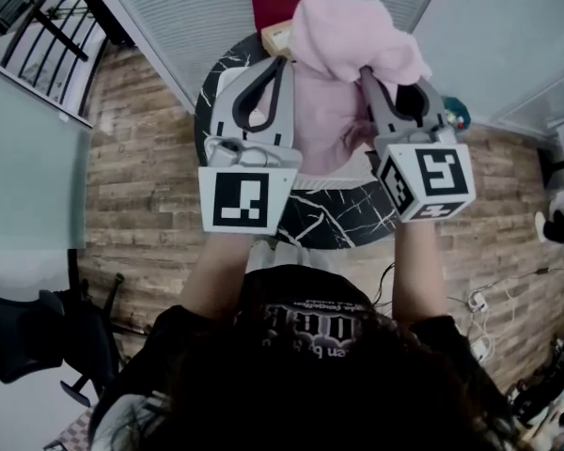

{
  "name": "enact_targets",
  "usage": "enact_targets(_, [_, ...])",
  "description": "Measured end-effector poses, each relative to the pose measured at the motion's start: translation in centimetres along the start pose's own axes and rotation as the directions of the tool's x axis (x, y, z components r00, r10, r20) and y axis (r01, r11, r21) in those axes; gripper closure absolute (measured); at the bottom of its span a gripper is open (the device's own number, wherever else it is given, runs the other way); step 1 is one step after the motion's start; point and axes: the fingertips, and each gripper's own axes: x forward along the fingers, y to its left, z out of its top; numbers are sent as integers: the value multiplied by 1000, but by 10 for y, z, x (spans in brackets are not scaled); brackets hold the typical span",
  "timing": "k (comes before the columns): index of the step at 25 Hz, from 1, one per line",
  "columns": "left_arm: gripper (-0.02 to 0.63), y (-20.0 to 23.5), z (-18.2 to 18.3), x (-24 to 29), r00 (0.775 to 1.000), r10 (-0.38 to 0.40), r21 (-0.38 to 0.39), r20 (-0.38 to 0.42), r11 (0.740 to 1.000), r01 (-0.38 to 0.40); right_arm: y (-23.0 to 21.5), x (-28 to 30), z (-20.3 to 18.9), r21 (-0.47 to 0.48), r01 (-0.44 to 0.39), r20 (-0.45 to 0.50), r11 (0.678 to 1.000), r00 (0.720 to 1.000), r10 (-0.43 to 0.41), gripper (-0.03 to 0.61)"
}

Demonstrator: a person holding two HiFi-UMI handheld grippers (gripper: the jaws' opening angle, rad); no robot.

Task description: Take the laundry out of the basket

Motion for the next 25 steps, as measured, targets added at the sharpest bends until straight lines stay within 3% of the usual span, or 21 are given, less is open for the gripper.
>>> enact_targets(15, [615,2,-5,5,997,-80,-56,12,995,80,-11,-12,-2,12,157,14,988,987,-157,468])
enact_targets(25, [615,-19,-5,6,997,-77,-24,11,997,77,-23,-23,-3,-5,146,43,989,988,-146,468])
